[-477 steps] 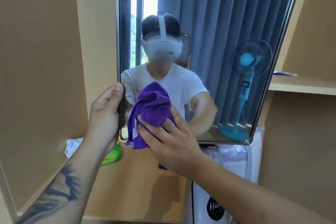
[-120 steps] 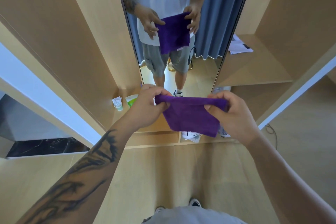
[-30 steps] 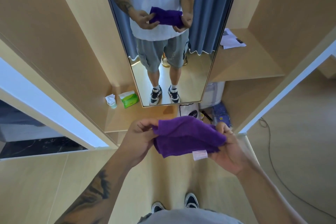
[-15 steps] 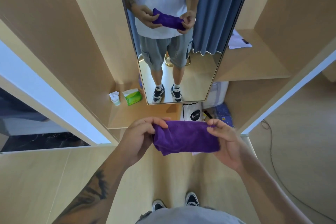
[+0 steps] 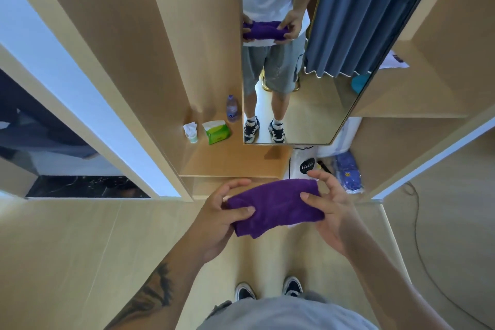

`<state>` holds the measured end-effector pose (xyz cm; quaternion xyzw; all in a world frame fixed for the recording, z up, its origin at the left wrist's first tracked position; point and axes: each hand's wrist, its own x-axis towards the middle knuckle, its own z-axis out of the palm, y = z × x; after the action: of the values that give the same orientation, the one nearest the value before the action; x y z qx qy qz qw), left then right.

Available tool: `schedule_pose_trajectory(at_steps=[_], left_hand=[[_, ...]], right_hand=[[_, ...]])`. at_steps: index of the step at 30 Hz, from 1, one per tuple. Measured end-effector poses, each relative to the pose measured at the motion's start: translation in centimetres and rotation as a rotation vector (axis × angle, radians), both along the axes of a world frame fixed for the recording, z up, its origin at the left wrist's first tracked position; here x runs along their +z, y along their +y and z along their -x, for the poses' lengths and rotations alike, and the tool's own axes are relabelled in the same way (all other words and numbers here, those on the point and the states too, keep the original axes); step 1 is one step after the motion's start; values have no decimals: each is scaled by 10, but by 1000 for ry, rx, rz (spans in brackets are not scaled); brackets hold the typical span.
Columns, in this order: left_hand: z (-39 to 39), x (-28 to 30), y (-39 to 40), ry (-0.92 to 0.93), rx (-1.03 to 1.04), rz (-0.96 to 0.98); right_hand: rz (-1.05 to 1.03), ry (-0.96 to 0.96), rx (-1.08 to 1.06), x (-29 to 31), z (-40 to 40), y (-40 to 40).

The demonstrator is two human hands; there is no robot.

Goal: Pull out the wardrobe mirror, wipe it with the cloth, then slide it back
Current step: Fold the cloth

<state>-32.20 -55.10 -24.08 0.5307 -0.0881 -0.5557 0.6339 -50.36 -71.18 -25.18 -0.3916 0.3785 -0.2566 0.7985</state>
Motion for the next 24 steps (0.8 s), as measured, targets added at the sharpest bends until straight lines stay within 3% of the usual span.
schedule_pose_trajectory(at_steps=[7, 16, 24], left_hand=[[-19, -16, 29, -144, 60, -125], [-63, -28, 43, -12, 79, -117], [-110, -52, 21, -21, 151, -174]], right_hand=[[88, 90, 47, -16, -28, 24], [268, 273, 92, -29, -75, 42], [215, 309, 112, -53, -123, 22]])
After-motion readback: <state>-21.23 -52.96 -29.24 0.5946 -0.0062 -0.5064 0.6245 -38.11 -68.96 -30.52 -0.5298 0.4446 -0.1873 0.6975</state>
